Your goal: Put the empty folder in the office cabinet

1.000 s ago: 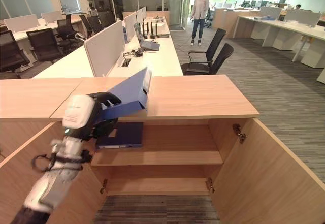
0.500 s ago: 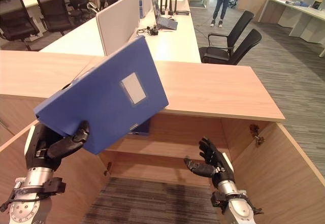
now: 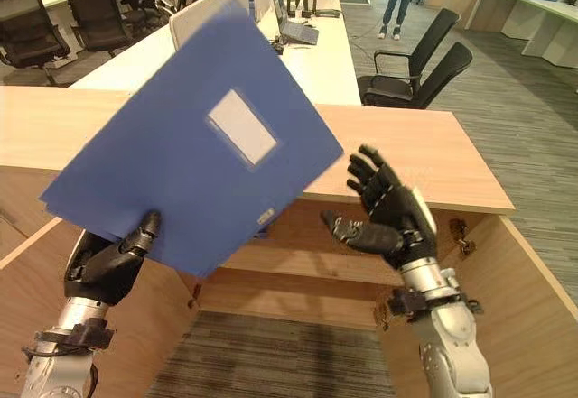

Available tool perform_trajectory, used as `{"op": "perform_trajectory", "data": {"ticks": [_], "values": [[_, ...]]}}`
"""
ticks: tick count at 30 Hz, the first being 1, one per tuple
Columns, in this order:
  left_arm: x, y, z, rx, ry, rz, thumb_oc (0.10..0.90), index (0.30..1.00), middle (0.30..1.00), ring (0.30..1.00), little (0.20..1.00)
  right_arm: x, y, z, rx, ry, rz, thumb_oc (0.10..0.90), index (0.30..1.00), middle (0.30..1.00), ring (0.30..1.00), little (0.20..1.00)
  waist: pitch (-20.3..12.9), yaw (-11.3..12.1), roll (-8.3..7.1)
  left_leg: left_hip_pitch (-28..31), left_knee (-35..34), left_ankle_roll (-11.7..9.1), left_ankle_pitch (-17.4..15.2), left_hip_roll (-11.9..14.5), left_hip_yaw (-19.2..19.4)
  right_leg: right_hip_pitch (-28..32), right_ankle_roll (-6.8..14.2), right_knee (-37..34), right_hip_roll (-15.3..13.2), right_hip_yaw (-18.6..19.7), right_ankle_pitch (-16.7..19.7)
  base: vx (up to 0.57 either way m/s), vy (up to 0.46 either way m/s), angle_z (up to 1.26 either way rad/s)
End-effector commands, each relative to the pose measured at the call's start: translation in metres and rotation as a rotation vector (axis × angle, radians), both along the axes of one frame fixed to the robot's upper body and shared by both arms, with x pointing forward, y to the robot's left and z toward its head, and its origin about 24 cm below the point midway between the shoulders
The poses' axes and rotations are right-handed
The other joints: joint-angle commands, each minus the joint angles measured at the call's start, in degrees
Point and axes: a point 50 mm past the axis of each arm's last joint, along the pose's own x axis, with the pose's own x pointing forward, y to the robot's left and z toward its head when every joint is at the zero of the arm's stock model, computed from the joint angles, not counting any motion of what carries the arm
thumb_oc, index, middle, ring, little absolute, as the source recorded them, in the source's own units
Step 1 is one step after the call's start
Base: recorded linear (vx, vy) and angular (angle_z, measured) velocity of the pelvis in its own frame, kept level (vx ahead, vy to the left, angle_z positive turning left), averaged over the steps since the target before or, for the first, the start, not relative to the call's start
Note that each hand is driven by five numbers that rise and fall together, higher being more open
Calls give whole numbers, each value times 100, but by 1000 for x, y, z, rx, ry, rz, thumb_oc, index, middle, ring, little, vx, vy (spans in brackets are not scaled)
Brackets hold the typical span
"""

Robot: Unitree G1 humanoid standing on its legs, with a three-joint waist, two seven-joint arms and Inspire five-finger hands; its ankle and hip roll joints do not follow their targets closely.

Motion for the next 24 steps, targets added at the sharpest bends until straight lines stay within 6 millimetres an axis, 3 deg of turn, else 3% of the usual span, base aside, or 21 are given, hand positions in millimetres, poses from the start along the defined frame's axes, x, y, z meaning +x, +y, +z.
{"op": "perform_trajectory", "data": {"ticks": [1,6,10,16,17,22,23,24], "values": [[16,-18,49,109,-235,-250,400,300,300,300,300,9,4,67,-211,-318,-20,800,900,900,900,900,-377,8,-207,113,-34,-279,-409,196,-132,32,435,-2,-233,-183,132,0,0,0],[17,-36,53,220,-207,-466,400,300,300,300,300,23,3,71,-246,-326,-90,800,900,900,900,900,-393,9,-178,124,-34,-286,-407,203,-122,27,446,-2,-231,-170,152,0,0,0],[15,-31,56,356,-197,-512,400,300,300,300,300,26,-10,67,-256,-308,-187,800,900,900,900,900,-406,7,-160,140,-34,-285,-419,196,-127,32,465,-2,-238,-134,155,0,0,0],[14,-14,56,569,-188,-451,400,300,300,300,300,23,-26,64,-357,-278,-263,800,900,900,900,900,-421,13,-154,153,-34,-286,-426,199,-129,44,471,-2,-243,-126,141,0,0,0],[13,-5,59,675,-198,-399,400,300,300,300,300,20,-32,64,-375,-268,-282,800,900,900,900,900,-424,25,-154,155,-34,-291,-425,204,-132,45,470,-2,-244,-129,136,0,0,0],[13,11,69,874,-234,-290,400,300,300,300,300,18,-41,65,-494,-234,-299,800,900,900,900,900,-422,40,-165,145,-34,-308,-416,211,-135,54,467,-2,-237,-128,117,0,0,0],[14,26,83,1063,-277,-162,400,300,300,300,300,15,-52,65,-628,-192,-328,800,900,900,900,900,-421,74,-187,138,-34,-321,-416,220,-145,59,471,-2,-234,-135,105,0,0,0],[14,26,82,1068,-278,-158,400,300,300,300,300,15,-51,65,-629,-193,-327,800,900,900,900,900,-421,65,-187,138,-34,-322,-416,220,-144,59,471,-2,-234,-135,104,0,0,0]]}}
